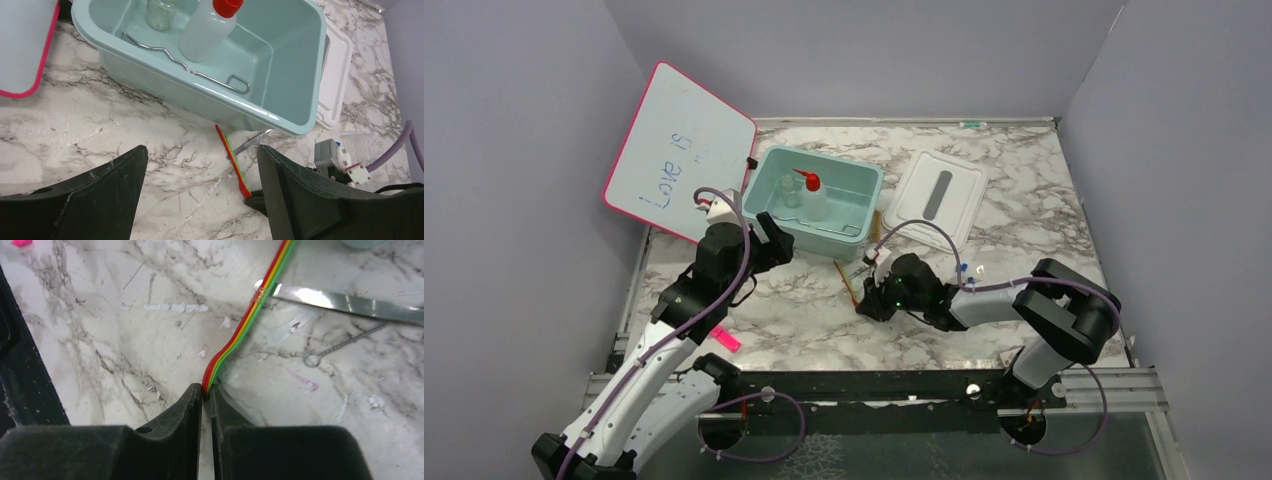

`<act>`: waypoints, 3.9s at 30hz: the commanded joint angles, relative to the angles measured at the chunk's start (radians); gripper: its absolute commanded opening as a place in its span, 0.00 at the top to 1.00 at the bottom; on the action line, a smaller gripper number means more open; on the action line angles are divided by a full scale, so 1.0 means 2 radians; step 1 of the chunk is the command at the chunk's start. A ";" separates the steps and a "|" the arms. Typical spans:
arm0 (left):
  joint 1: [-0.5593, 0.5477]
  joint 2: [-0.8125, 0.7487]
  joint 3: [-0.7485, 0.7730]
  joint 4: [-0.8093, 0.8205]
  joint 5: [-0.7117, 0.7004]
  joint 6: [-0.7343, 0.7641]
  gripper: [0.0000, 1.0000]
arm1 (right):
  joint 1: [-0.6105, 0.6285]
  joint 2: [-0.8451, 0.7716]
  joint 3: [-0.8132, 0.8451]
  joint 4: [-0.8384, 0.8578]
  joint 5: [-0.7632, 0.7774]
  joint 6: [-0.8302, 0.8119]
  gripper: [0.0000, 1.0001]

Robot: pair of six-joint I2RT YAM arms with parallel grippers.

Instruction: Organize the chemistry lab equipment

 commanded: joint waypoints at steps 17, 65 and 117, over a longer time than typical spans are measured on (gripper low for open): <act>-0.002 -0.024 0.001 -0.004 -0.031 0.031 0.17 | 0.072 0.020 0.122 -0.181 0.256 0.061 0.54; -0.002 -0.084 0.132 -0.101 -0.043 0.075 0.17 | 0.017 0.020 0.420 -0.279 0.059 -0.187 0.99; -0.021 0.080 0.108 -0.006 0.280 0.136 0.33 | -0.059 -0.272 0.220 -0.440 0.234 0.178 0.63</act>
